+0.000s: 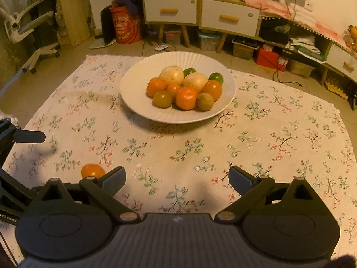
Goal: Organize fruits
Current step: 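Move both tools toward the loose orange fruit and small brown fruit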
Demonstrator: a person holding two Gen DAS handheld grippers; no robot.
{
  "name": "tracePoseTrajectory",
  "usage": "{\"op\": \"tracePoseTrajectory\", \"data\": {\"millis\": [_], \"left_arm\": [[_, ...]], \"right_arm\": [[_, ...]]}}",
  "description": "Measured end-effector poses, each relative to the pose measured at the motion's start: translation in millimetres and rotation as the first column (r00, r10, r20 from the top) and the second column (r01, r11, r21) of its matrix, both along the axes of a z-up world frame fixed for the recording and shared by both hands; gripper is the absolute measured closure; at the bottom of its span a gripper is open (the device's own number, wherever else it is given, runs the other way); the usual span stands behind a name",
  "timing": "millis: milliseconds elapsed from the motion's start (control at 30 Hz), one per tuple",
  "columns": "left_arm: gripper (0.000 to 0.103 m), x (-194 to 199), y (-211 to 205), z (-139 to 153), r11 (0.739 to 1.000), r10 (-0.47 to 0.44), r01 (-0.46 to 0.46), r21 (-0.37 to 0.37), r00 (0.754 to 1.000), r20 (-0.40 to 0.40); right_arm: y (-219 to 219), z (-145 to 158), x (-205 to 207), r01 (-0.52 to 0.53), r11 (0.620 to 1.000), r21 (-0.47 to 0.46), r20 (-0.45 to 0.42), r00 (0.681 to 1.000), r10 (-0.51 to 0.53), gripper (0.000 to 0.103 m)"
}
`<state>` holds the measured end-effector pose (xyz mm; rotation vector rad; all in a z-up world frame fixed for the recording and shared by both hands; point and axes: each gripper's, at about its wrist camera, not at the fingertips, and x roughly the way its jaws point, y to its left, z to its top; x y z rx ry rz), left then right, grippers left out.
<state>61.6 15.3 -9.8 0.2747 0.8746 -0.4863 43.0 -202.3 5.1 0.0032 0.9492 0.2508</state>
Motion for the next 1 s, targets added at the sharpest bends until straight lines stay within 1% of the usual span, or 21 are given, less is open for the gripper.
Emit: {"op": "tracePoseTrajectory", "data": {"millis": [167, 267, 333, 433, 467, 533, 600, 633, 700, 833, 900, 1000], "left_arm": [[0.009, -15.9, -6.8, -12.5, 0.999, -0.048, 0.048, 0.025, 0.998, -0.029], [0.009, -23.7, -11.4, -16.9, 0.996, -0.082, 0.083, 0.035, 0.996, -0.038], [0.012, -26.7, -13.3, -18.6, 0.995, -0.094, 0.096, 0.031, 0.995, -0.038], [0.024, -29.1, -15.3, -21.4, 0.994, -0.103, 0.104, 0.025, 0.994, -0.034], [0.030, -29.3, -15.9, -22.1, 0.994, -0.106, 0.107, 0.020, 0.994, -0.038], [0.036, -28.8, -16.0, -23.8, 0.994, -0.114, 0.114, 0.002, 0.992, -0.052], [0.046, -27.7, -16.9, -24.1, 0.993, -0.120, 0.120, -0.013, 0.991, -0.063], [0.049, -27.3, -17.7, -24.3, 0.992, -0.125, 0.124, -0.020, 0.990, -0.068], [0.060, -26.0, -19.1, -25.1, 0.991, -0.134, 0.132, -0.034, 0.987, -0.084], [0.072, -23.7, -20.4, -28.6, 0.989, -0.141, 0.134, -0.060, 0.982, -0.122], [0.082, -23.7, -20.8, -29.0, 0.989, -0.138, 0.131, -0.063, 0.983, -0.121], [0.086, -22.7, -18.1, -26.9, 0.990, -0.126, 0.118, -0.078, 0.985, -0.117]], "right_arm": [[8.3, -7.2, -7.2, -0.016, 1.000, -0.014, -0.018, 1.000, 0.016, 0.004], [14.0, -10.6, -7.9, -0.038, 0.999, -0.038, -0.023, 0.999, 0.037, 0.004], [17.1, -13.2, -8.0, -0.048, 0.998, -0.051, -0.028, 0.999, 0.047, 0.004], [21.4, -18.1, -7.4, -0.065, 0.996, -0.061, -0.040, 0.997, 0.062, 0.004], [22.6, -19.5, -6.9, -0.068, 0.996, -0.065, -0.044, 0.997, 0.065, 0.004], [24.5, -21.9, -5.7, -0.071, 0.995, -0.069, -0.051, 0.996, 0.068, 0.004], [26.3, -23.6, -4.6, -0.075, 0.995, -0.071, -0.056, 0.996, 0.071, 0.004], [27.4, -24.2, -4.2, -0.078, 0.994, -0.070, -0.058, 0.996, 0.074, 0.004], [30.1, -24.8, -2.8, -0.085, 0.994, -0.067, -0.062, 0.995, 0.081, 0.004], [34.5, -27.5, -0.2, -0.099, 0.993, -0.059, -0.077, 0.993, 0.095, 0.004], [35.6, -28.3, 1.1, -0.099, 0.994, -0.049, -0.085, 0.992, 0.094, 0.004], [37.8, -28.9, 2.5, -0.095, 0.995, -0.042, -0.086, 0.992, 0.091, 0.004]]}}
